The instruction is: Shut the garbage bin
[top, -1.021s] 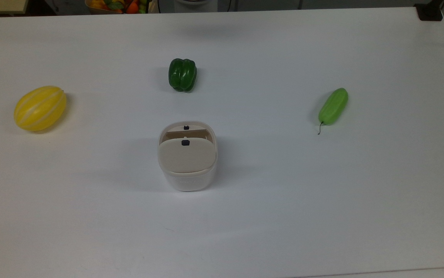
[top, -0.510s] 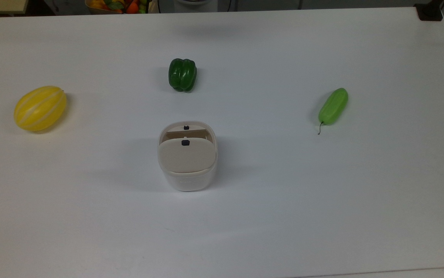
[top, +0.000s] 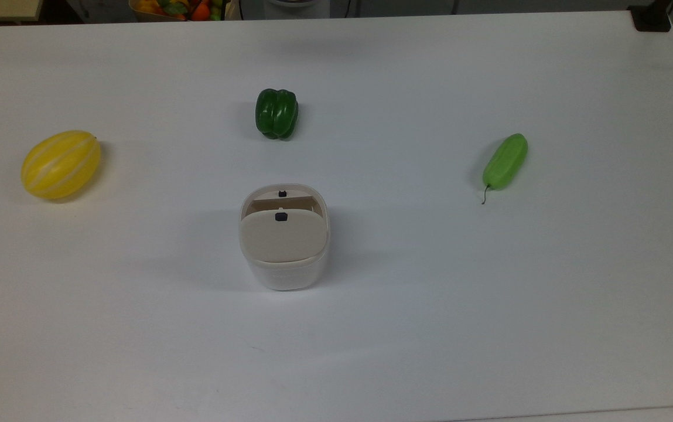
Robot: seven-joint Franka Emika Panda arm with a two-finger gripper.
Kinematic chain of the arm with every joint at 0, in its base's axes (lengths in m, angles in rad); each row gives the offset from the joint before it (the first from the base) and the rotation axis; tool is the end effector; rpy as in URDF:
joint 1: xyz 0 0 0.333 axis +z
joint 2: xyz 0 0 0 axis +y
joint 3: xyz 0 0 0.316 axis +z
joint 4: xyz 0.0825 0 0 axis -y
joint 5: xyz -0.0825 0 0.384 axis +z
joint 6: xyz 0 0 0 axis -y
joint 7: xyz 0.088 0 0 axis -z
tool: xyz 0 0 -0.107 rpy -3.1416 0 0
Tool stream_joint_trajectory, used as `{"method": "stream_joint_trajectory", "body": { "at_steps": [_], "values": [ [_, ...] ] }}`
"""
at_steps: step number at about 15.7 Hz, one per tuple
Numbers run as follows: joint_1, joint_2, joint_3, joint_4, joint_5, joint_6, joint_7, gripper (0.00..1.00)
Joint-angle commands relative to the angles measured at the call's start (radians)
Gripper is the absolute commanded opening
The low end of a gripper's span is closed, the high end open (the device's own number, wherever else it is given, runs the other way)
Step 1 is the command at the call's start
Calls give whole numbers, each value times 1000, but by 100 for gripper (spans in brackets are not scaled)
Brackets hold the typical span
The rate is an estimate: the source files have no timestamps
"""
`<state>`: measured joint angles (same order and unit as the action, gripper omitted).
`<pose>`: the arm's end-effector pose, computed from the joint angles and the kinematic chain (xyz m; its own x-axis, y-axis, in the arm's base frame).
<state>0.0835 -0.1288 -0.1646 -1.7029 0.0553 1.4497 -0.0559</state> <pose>0.4985 -0.0394 0.6205 0.9926 -0.0141 -0.1210 -0.0243 -0.9962 -0.0832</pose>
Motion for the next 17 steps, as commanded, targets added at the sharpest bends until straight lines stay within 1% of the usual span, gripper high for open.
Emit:
{"method": "stream_joint_trajectory", "body": {
  "at_steps": [1, 4, 6, 8, 10, 13, 15, 16, 17],
  "values": [
    [4, 26, -6, 22, -5, -3, -22, 14],
    [12, 47, -3, 22, -2, 46, -24, 1],
    [18, 67, 0, 23, 3, 110, -28, 1],
    [19, 112, 8, 35, 15, 203, -28, 0],
    [18, 187, 8, 113, 52, 268, -25, 0],
    [13, 285, 7, 239, 127, 287, -32, 0],
    [18, 307, 8, 272, 155, 378, -21, 0],
    [22, 310, 10, 272, 176, 440, -12, 0],
    [42, 311, 11, 272, 190, 492, 4, 0]
  ]
}}
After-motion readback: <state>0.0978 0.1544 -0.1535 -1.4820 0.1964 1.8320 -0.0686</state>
